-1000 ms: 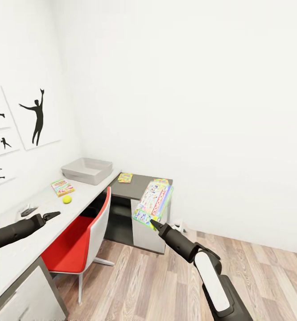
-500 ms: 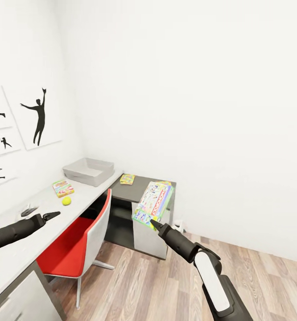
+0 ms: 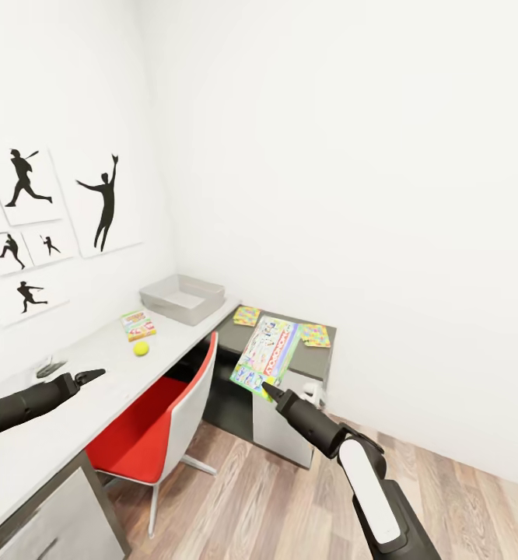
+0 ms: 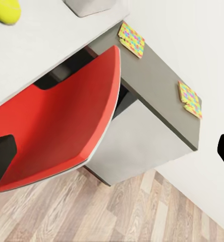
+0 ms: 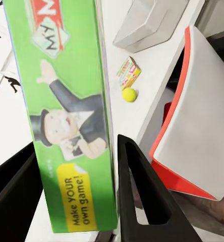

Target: Put all the toys in the child's room - the three board games (two on the bed and one on the table), the two jigsaw puzzles on the table, and the tennis ball on the table - inside the toy box on the table in the child's room.

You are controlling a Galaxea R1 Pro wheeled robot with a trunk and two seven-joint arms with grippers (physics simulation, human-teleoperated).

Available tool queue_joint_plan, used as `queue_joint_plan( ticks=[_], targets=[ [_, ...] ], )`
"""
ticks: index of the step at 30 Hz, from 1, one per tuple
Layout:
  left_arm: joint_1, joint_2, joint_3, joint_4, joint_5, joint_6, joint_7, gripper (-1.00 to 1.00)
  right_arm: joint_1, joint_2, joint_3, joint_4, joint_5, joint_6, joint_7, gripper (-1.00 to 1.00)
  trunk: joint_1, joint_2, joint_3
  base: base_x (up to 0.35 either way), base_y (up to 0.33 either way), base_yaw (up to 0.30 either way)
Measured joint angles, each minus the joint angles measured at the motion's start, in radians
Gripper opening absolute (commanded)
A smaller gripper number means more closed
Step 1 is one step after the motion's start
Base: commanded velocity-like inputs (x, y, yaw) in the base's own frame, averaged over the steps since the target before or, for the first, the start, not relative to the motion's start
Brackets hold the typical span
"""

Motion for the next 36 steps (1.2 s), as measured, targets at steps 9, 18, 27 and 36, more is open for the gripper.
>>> queue_joint_plan(
  ticks=[9,18,27,36],
  targets=[
    [0.000,0.000,0.000,0.000,0.000,0.000,0.000,1.00,0.000,-0.002,0.004,0.001,0.001,-0.028,0.001,-1.00,0.000,0.000,0.000,0.239,-0.178,0.035],
    [0.000,0.000,0.000,0.000,0.000,0.000,0.000,1.00,0.000,-0.002,0.004,0.000,0.000,-0.029,0.003,-1.00,0.000,0.000,0.002,0.221,-0.024,0.231],
    [0.000,0.000,0.000,0.000,0.000,0.000,0.000,1.00,0.000,-0.002,0.004,-0.002,0.000,-0.029,0.006,-1.00,0.000,0.000,0.003,0.145,-0.001,0.274],
    [0.000,0.000,0.000,0.000,0.000,0.000,-0.001,1.00,0.000,-0.002,0.004,-0.003,-0.003,-0.030,0.008,-1.00,0.000,0.000,0.003,0.009,0.000,0.079]
  ],
)
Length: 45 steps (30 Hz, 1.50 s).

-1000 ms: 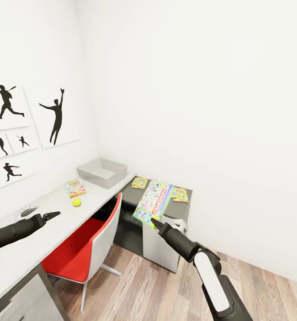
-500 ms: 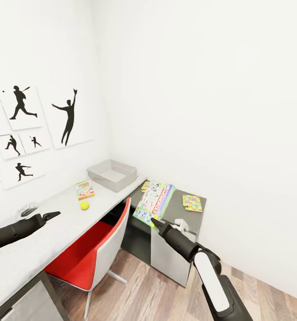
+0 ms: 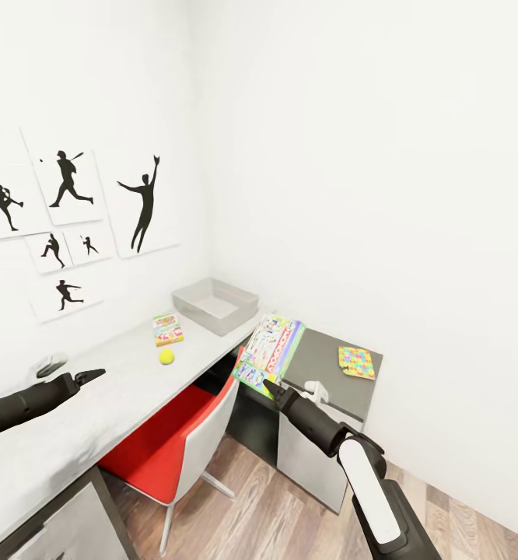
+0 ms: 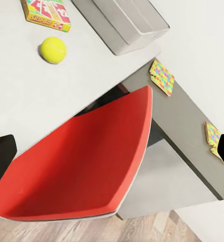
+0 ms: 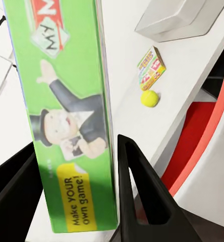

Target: Put all the toys in the child's room - the three board games (two on the bed and one on the table), the two jigsaw puzzles on the table, and the tennis ball on the table - inside the toy box on the table in the child's room.

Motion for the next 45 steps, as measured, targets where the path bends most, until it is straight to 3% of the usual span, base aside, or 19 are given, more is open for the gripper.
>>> queue_joint_plan(
  ticks=[45],
  targets=[
    [0.001,0.000,0.000,0.000,-0.001,0.000,0.001,1.00,0.000,0.002,0.007,0.004,0.015,-0.022,-0.008,-1.00,0.000,0.000,0.000,0.088,-0.013,0.001]
  ],
)
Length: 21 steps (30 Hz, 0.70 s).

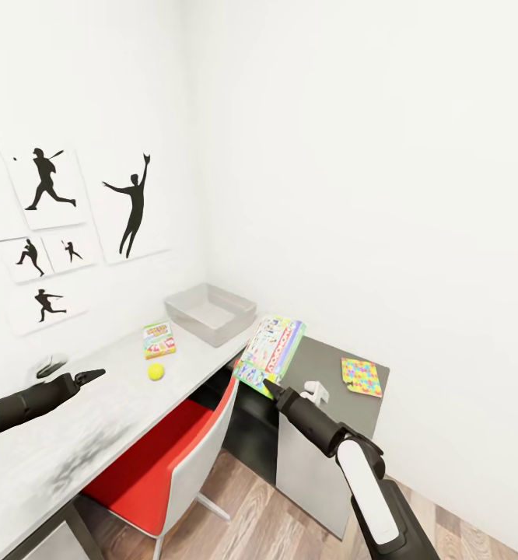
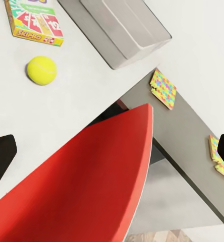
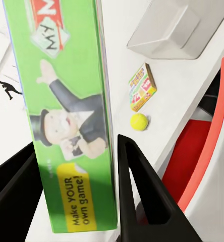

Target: Put all the toys in the child's room - the three board games (two on the bed and one on the table), the two jigsaw puzzles on the table, and the tennis ball on the table - inside the toy box on the table in the child's room.

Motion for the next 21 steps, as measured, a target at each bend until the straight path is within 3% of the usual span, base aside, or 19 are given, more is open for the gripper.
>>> queue_joint_plan(
  ticks=[21],
  targets=[
    [0.000,0.000,0.000,0.000,0.000,0.000,0.000,1.00,0.000,-0.001,-0.001,-0.010,0.006,0.002,-0.002,-1.00,0.000,0.000,0.000,0.002,0.000,0.000]
  ],
)
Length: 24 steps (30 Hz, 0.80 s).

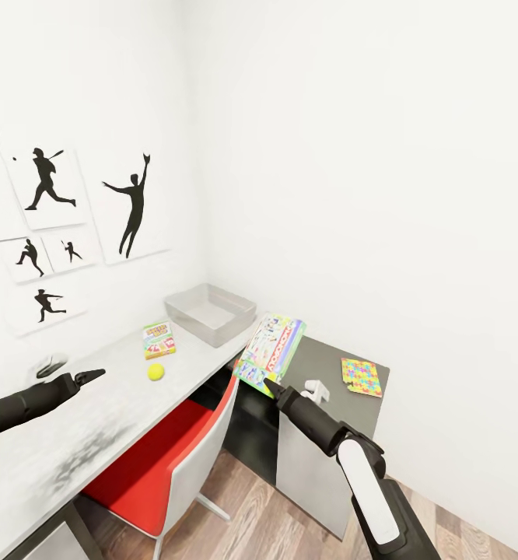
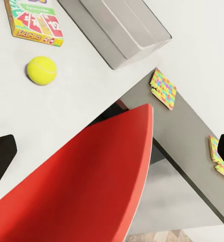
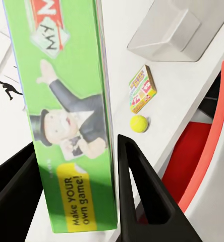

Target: Put all the toys in the child's room - the three board games (two on the bed and one on the table), the two jigsaw puzzles on the table, and the tennis ball on the table - inside the toy box on the table in the child's room.

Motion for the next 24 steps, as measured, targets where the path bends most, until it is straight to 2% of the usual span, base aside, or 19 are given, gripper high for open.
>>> queue_joint_plan(
  ticks=[16,24],
  targets=[
    [0.000,0.000,0.000,0.000,0.001,0.000,0.000,1.00,0.000,0.001,0.000,0.001,-0.001,0.000,0.001,-1.00,0.000,0.000,0.000,-0.005,0.011,0.007],
    [0.000,0.000,0.000,0.000,0.001,0.000,0.000,1.00,0.000,0.001,0.000,0.002,0.000,0.000,0.001,-1.00,0.000,0.000,0.000,-0.014,0.028,0.207]
  ],
)
